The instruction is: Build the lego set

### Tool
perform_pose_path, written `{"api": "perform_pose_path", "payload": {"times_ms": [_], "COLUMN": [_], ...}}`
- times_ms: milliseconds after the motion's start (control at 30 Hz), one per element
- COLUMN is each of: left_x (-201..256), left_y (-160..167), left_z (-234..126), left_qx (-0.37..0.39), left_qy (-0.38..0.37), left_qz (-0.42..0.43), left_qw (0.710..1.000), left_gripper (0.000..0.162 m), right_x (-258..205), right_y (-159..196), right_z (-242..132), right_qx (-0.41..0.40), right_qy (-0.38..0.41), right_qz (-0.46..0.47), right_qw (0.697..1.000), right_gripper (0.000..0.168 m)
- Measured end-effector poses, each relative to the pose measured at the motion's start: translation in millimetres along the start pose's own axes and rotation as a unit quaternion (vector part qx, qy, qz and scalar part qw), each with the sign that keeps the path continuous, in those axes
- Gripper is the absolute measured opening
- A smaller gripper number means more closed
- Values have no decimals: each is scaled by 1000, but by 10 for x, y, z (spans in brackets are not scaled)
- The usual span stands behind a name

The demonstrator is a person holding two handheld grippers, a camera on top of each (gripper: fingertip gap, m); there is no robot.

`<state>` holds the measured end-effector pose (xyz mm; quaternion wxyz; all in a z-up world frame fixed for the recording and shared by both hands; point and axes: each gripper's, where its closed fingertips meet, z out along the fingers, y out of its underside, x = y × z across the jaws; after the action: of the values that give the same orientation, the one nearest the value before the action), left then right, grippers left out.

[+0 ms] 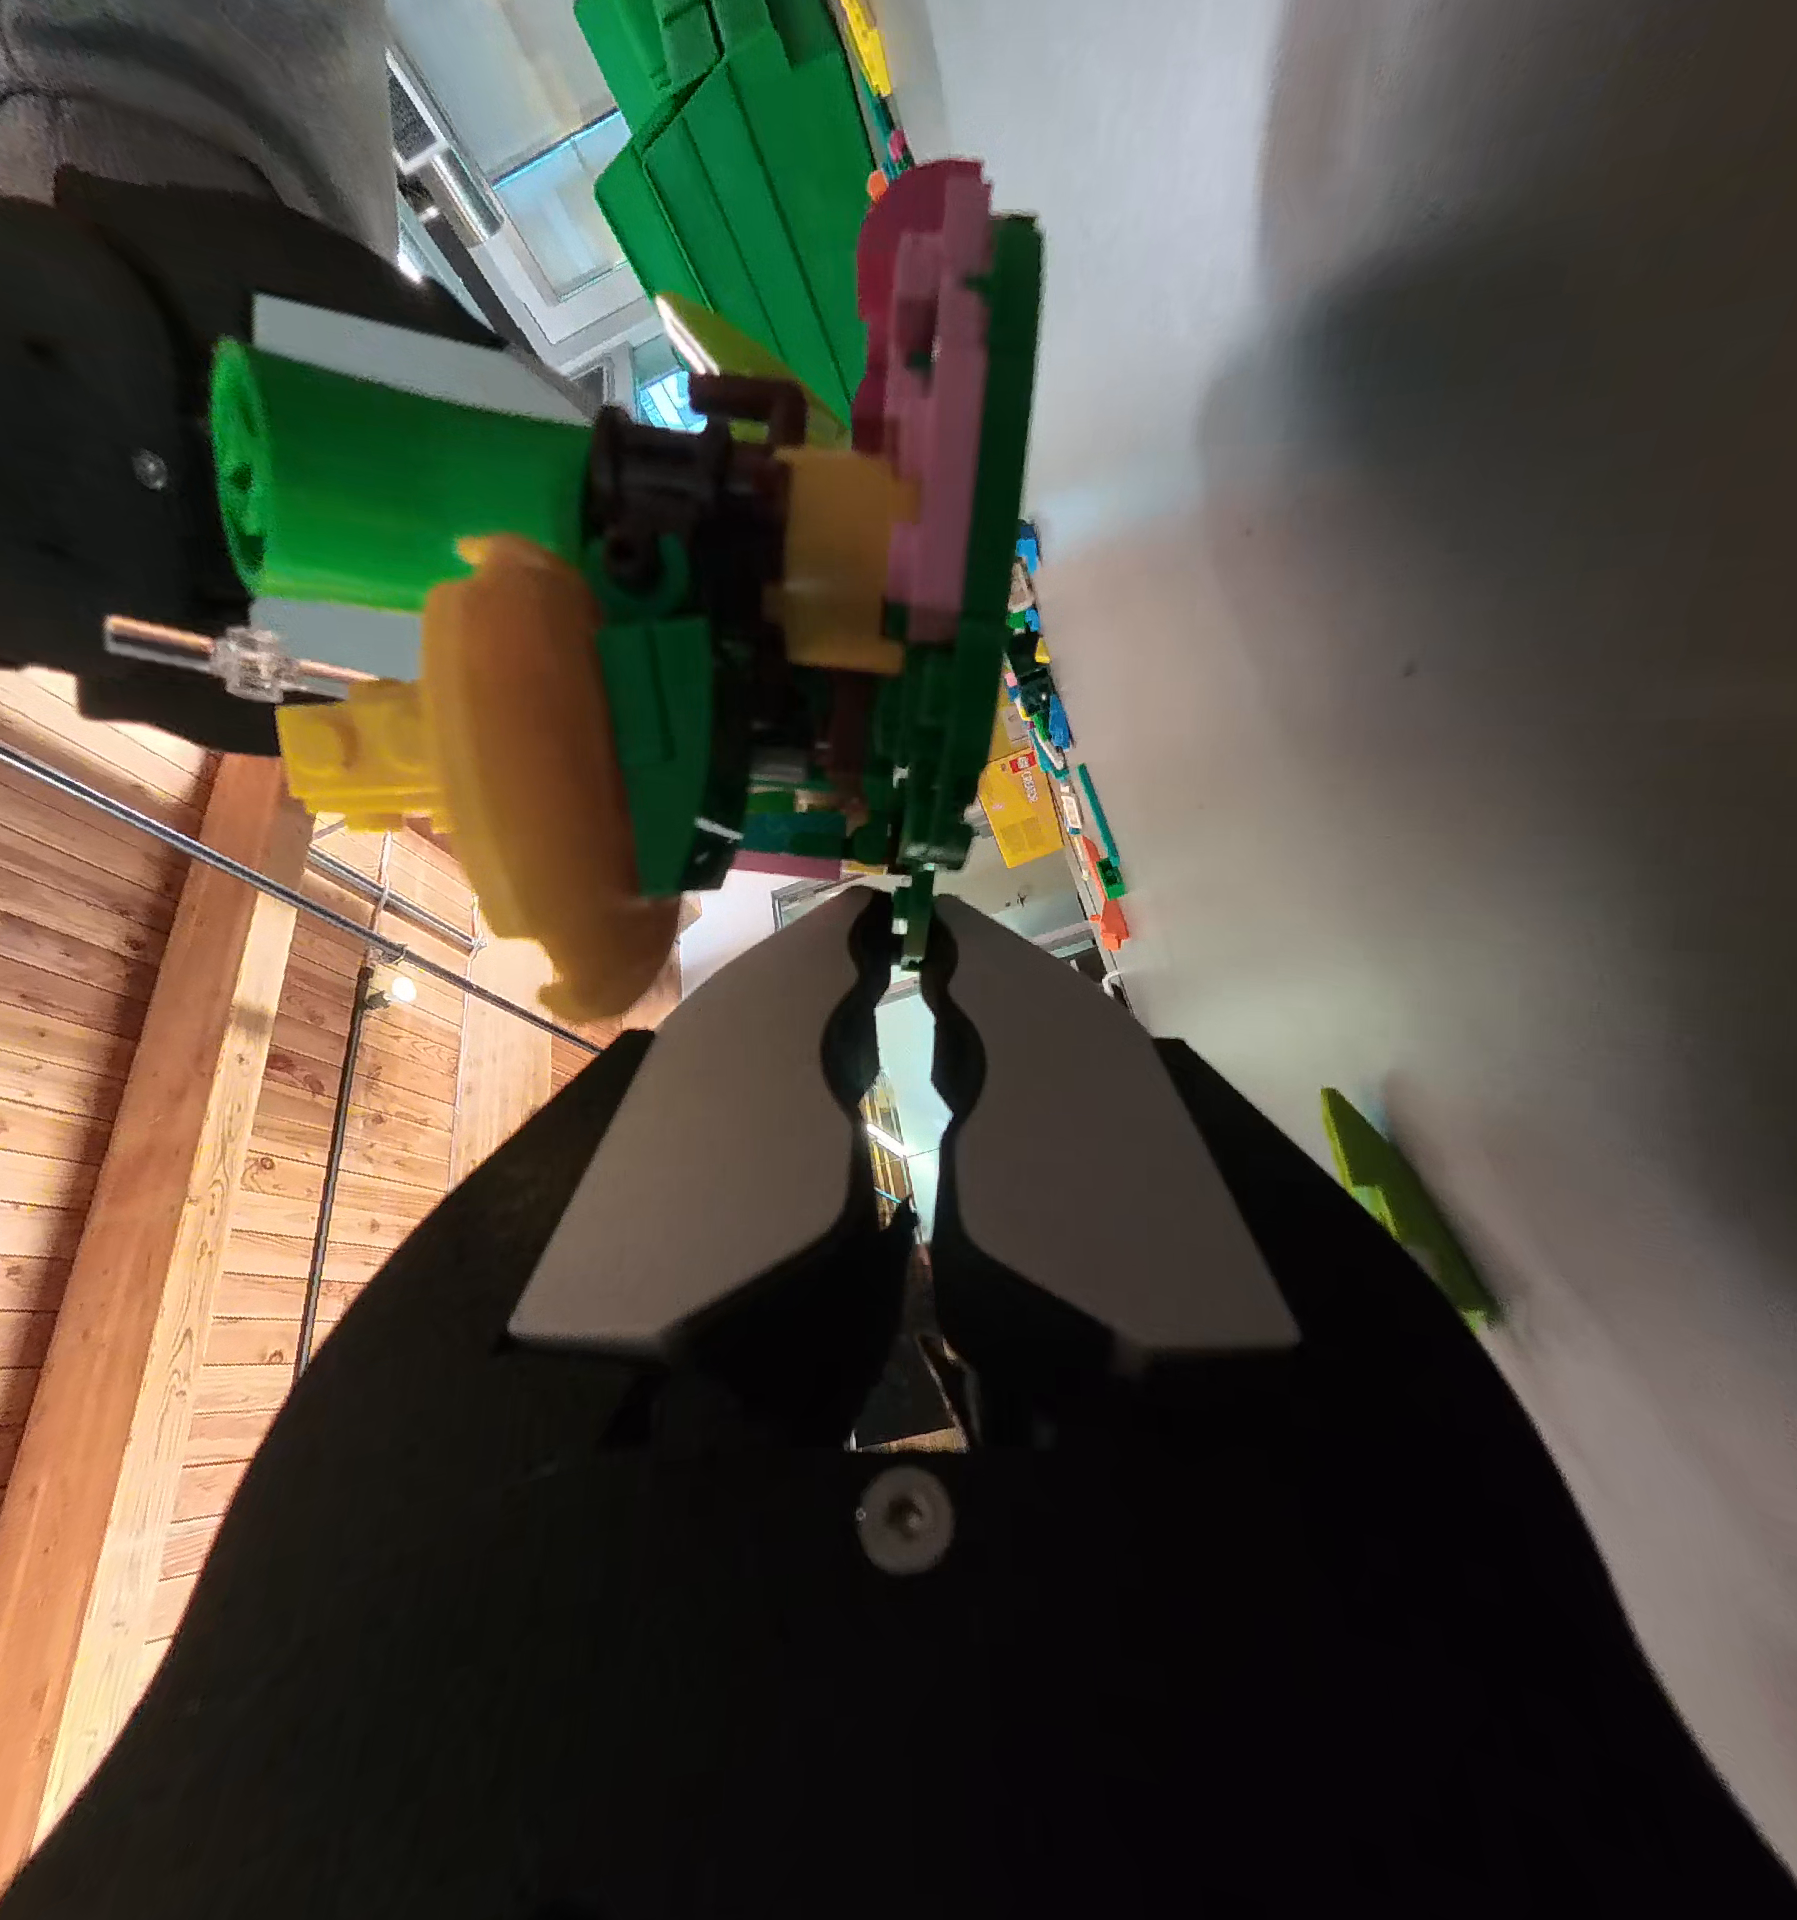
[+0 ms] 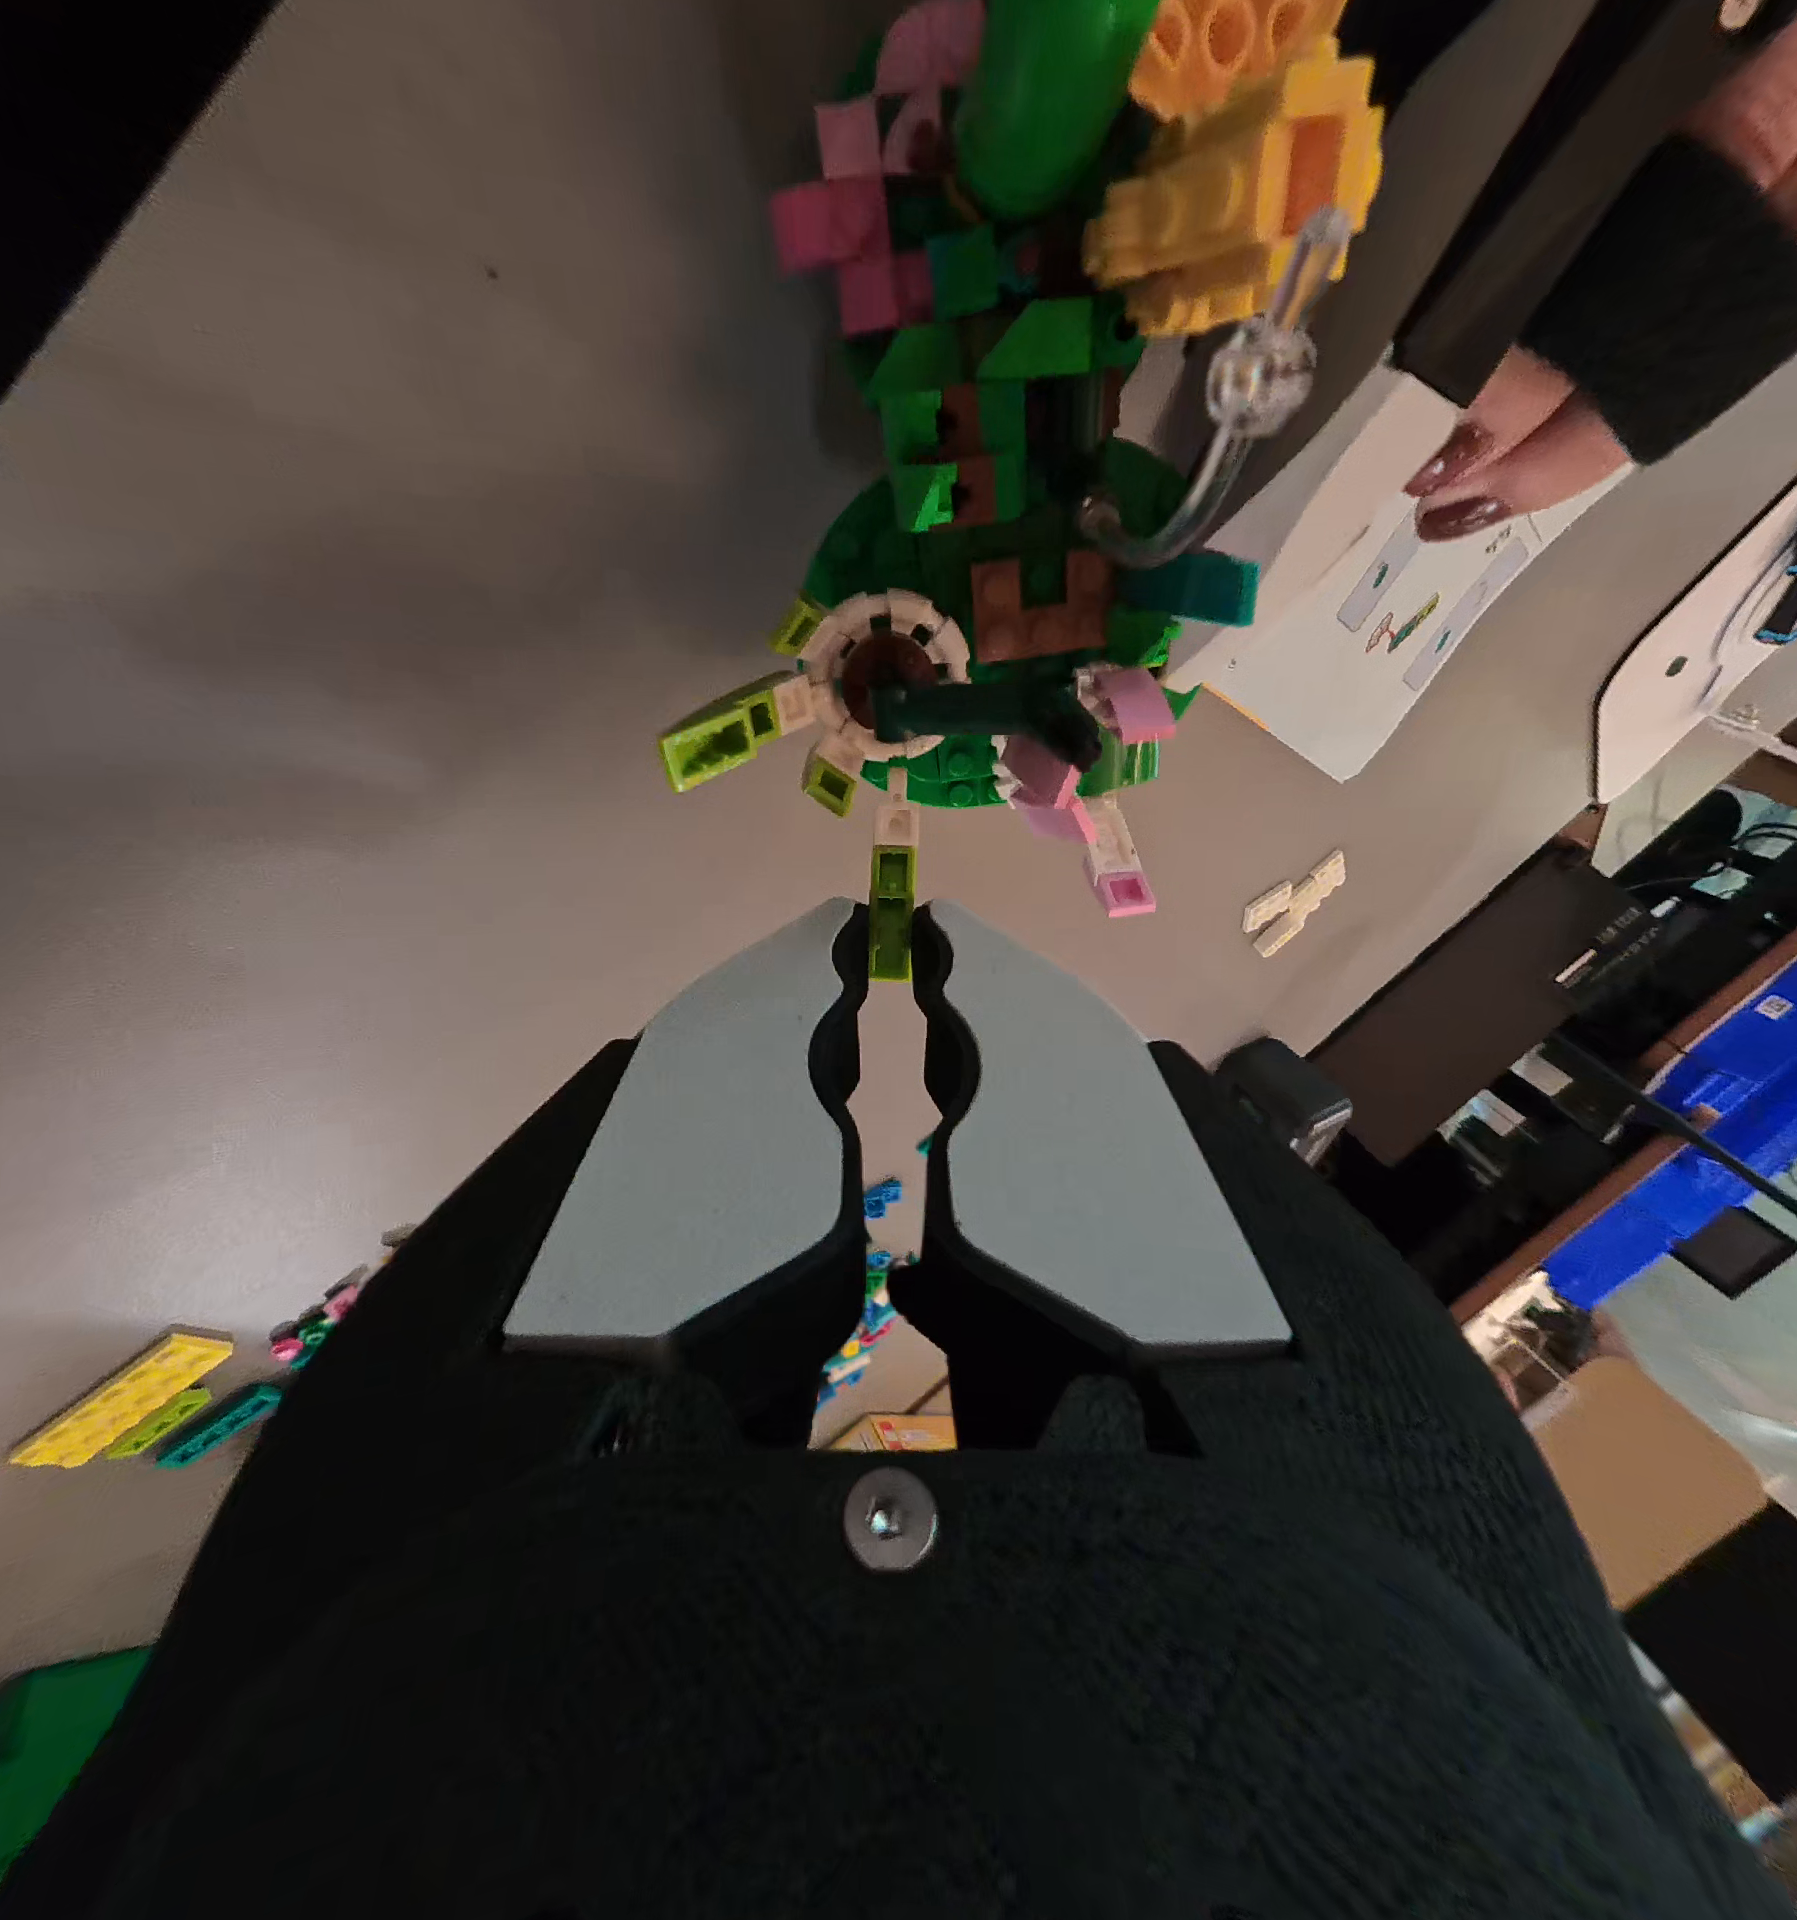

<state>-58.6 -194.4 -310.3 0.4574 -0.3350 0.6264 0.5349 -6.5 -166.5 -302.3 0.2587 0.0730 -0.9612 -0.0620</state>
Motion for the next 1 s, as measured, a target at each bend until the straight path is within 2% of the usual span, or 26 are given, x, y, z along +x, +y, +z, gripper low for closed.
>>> {"api": "perform_pose_path", "payload": {"times_ms": [500, 1000], "left_x": [108, 236], "left_y": [-109, -107], "left_z": [16, 37], "left_qx": [20, 14], "left_qy": [24, 82], "left_qz": [-6, -15], "left_qw": [999, 996], "left_gripper": [5, 4], "right_x": [-125, -179], "right_y": [-117, -126], "right_z": [112, 213], "right_qx": [-19, 39], "right_qy": [-9, 27], "right_qz": [-24, 47], "right_qw": [1000, 998], "right_gripper": [7, 7]}}
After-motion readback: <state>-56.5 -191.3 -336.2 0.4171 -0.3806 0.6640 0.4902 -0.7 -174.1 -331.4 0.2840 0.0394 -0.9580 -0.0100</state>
